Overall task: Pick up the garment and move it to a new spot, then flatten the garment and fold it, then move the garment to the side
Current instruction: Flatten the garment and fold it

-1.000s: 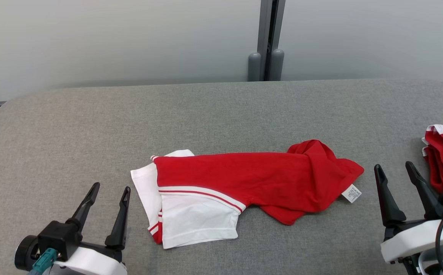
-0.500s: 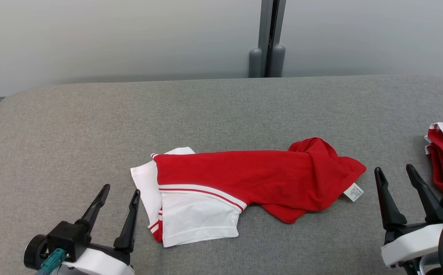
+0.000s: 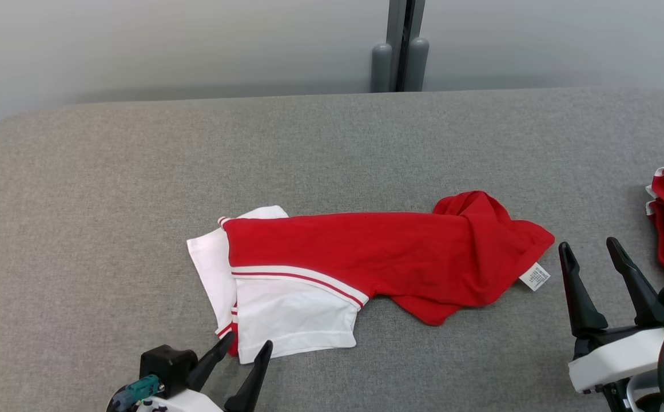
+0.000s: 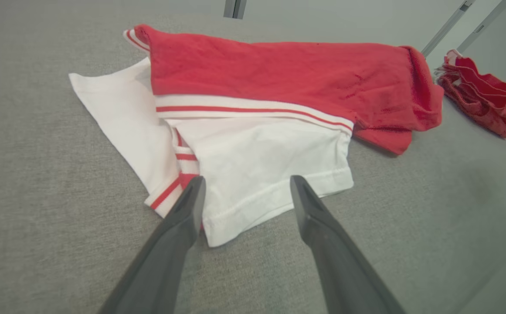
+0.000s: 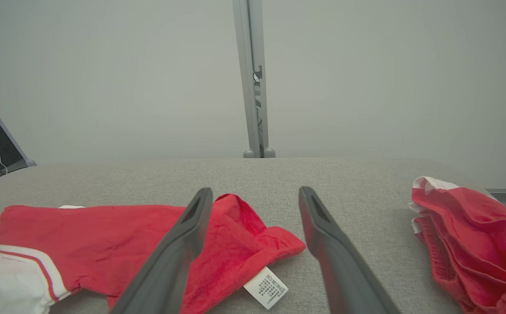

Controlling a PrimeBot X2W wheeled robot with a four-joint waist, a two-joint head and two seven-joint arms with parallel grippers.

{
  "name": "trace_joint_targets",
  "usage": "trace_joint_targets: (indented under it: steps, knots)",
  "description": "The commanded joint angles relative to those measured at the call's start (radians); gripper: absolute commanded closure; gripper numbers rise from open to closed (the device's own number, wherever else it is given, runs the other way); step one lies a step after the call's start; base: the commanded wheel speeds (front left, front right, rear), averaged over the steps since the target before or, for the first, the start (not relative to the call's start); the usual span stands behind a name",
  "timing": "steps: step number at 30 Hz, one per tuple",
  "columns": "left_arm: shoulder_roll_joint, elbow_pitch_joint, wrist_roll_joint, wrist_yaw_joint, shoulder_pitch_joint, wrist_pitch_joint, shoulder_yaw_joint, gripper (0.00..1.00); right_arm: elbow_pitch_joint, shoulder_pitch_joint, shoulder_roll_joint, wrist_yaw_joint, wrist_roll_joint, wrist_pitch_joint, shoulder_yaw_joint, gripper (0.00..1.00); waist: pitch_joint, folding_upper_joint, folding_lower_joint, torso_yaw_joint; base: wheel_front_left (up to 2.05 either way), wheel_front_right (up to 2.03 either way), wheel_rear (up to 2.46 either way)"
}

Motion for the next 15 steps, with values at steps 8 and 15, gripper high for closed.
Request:
trace_joint_targets:
  steps: [8, 15]
  knots:
    - [0.006, 0.069, -0.038, -0.024, -0.015, 0.03, -0.015, 0.0, -0.002, -0.028, -0.007, 0.0, 0.006, -0.01, 0.0, 0.0, 0.038, -0.0001, 0.0, -0.006, 0.0, 0.0, 0.0]
    - [0.004, 0.107, -0.042, -0.031, -0.049, 0.01, -0.016, 0.0, 0.005, -0.043, -0.005, 0.0, 0.005, -0.013, 0.001, 0.0, 0.057, -0.0001, 0.0, -0.012, 0.0, 0.0, 0.0]
